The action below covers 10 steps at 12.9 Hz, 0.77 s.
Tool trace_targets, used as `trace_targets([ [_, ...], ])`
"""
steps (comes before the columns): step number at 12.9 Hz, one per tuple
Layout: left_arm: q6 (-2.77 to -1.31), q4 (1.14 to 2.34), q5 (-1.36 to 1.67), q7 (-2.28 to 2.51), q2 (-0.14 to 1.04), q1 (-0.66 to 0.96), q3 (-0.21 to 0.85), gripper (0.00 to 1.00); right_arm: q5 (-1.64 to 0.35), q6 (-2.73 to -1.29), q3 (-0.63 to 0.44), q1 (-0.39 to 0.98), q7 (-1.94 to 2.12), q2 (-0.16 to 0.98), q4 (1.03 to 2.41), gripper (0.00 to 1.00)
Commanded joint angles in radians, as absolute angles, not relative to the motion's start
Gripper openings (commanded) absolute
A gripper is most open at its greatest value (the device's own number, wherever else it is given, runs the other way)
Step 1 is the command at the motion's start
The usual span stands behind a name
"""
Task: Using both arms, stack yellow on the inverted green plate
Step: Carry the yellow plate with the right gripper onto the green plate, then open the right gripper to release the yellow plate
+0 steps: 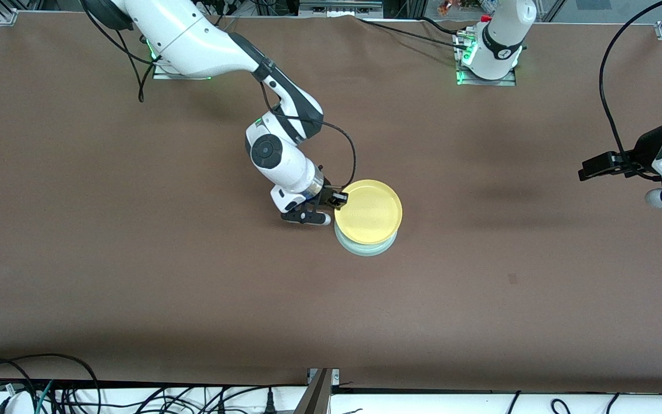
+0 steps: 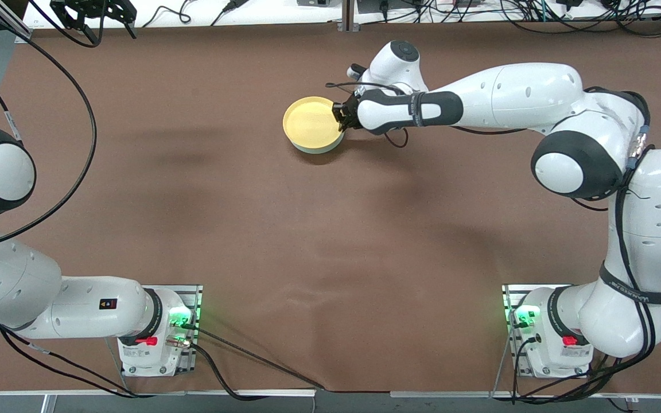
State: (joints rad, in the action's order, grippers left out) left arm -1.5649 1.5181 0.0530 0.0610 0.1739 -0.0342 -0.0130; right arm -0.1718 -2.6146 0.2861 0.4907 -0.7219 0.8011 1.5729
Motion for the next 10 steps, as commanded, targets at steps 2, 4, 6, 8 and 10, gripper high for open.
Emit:
trace_targets([
  [2,-1.549,1.482,0.063,0.041,0.192,-0.049,-0.012,1.0,-0.158,-2.618,0.265,0.502,-0.733,0.818,1.532,0.0],
  [4,-1.549,1.482,0.063,0.041,0.192,-0.049,-0.011,1.0,-0.156,-2.619,0.265,0.503,-0.732,0.821,1.532,0.0],
  [6,-1.549,1.482,0.063,0.044,0.192,-0.048,-0.011,1.0,-0.156,-2.625,0.264,0.503,-0.729,0.828,1.531,0.0],
  [8,-1.549,1.482,0.063,0.046,0.192,-0.043,-0.011,1.0,-0.156,-2.669,0.264,0.505,-0.732,0.83,1.532,0.99],
  [10,-1.548,1.48,0.063,0.048,0.192,-0.043,-0.011,1.0,-0.156,-2.672,0.262,0.506,-0.73,0.818,1.531,1.0],
])
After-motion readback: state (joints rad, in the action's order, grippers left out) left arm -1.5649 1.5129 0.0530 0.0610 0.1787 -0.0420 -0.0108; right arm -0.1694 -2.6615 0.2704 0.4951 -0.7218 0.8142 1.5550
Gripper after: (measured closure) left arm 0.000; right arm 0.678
